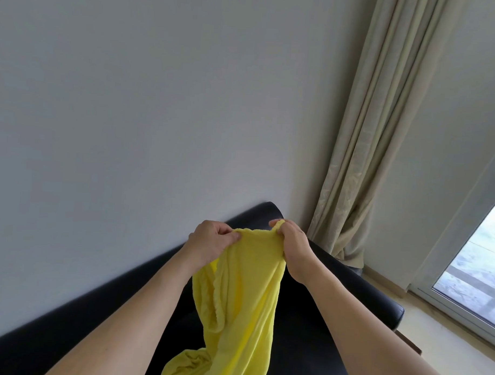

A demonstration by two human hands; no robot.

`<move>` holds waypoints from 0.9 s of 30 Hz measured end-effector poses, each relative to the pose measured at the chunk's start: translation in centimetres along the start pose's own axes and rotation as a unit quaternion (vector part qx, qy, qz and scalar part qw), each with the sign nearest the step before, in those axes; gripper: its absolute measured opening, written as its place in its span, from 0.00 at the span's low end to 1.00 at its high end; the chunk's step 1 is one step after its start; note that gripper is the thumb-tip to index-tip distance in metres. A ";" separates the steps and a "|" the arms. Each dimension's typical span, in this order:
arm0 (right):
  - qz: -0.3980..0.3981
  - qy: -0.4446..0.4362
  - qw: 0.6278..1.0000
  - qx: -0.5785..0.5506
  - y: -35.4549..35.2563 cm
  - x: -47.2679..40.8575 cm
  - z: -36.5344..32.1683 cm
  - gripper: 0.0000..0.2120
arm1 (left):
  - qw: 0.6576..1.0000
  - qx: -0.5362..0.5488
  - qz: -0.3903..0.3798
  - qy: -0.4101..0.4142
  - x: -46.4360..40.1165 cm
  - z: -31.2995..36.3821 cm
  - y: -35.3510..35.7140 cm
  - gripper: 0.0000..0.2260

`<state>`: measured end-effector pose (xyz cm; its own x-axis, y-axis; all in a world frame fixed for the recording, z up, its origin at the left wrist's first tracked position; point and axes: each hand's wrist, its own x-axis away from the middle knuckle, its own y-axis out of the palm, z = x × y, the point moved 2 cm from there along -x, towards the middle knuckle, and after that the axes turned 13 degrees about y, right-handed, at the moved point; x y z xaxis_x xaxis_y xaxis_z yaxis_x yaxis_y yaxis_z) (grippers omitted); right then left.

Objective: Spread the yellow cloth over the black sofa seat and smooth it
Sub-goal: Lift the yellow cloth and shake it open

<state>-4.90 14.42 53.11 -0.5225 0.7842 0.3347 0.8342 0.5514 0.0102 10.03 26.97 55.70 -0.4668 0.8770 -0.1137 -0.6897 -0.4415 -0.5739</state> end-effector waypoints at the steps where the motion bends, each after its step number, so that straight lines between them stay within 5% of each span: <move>1: -0.004 -0.003 0.999 0.035 0.0 0.1 -0.5 0.12 | 1.000 0.004 -0.007 0.007 0.0 0.1 0.2 0.12; 5: 0.006 -0.060 0.942 0.329 -0.6 0.3 -3.2 0.11 | 0.998 0.029 -0.056 0.015 0.5 0.5 0.2 0.18; 9: 0.071 -0.130 0.860 0.489 -0.4 0.4 -7.6 0.10 | 0.994 0.007 -0.097 0.047 0.9 2.1 0.7 0.18; 12: 0.170 -0.156 0.788 0.571 -0.2 0.3 -10.5 0.11 | 0.990 -0.083 -0.048 0.099 0.6 3.7 1.0 0.02; 15: 0.274 -0.184 0.746 0.578 -0.2 0.5 -13.2 0.09 | 0.967 -0.193 0.062 0.156 -0.2 5.5 0.0 0.07; 20: 0.272 -0.145 0.832 0.461 0.2 1.0 -18.2 0.04 | 0.934 -0.251 0.179 0.180 -1.9 9.7 -2.8 0.16; 24: 0.140 0.018 0.988 0.069 1.6 1.8 -21.0 0.13 | 0.954 -0.204 0.156 0.155 -2.6 14.1 -5.6 0.08; 27: 0.065 0.044 0.993 -0.089 2.7 3.4 -23.6 0.17 | 0.990 -0.068 0.090 0.086 -3.0 17.9 -7.7 0.13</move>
<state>-0.27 11.86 76.47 -0.3981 0.8130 0.4249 0.9153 0.3830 0.1247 6.85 24.34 74.94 -0.4654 0.8114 -0.3535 -0.5181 -0.5736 -0.6345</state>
